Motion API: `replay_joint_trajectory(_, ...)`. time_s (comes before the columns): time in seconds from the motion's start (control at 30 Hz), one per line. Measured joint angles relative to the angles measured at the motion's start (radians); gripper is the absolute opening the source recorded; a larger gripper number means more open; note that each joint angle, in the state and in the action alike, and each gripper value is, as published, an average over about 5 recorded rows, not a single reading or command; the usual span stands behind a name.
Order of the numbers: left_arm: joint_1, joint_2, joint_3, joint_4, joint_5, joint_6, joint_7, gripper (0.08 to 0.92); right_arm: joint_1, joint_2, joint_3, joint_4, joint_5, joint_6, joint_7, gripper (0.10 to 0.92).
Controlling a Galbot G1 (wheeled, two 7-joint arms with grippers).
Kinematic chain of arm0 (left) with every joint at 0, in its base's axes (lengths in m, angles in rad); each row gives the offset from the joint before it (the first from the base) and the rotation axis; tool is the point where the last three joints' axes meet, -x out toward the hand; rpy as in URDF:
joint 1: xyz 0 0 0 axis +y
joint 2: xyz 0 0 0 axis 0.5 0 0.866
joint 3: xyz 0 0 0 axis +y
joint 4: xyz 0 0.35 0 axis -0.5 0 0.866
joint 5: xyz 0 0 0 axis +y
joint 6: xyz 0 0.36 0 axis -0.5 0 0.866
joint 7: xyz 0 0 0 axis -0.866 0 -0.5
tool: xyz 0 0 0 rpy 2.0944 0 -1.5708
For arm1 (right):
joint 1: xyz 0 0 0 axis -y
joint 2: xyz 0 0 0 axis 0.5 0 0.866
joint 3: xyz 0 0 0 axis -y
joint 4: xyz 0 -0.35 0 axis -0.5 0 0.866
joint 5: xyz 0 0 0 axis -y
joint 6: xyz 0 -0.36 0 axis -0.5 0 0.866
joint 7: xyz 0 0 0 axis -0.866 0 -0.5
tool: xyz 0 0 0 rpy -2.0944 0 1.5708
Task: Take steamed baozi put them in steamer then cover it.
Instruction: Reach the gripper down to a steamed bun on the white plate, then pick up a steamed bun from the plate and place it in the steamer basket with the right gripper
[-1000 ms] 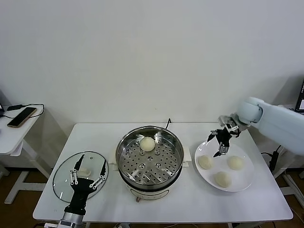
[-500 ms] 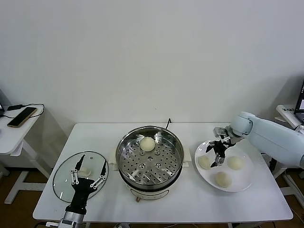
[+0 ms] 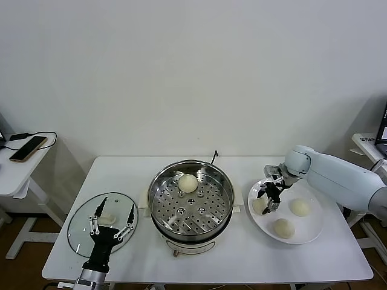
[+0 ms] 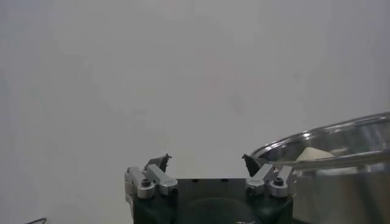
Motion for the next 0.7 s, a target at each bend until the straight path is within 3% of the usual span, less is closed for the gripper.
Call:
replay_joint_trajectory(0.37,0.004,0.020,-0.007,-0.002,-0.003,-0.005,0.000,0.823,0.144,-0.023,-0.068,0.069,0.009,-0.003,-0.072,0.629)
replay_joint_trajectory(0.7,-0.003,0.030,0.008,-0.018,-0.006,-0.005,-0.001,0.823,0.452,0.032,-0.227,0.196,0.135,-0.029,-0.149,0.611)
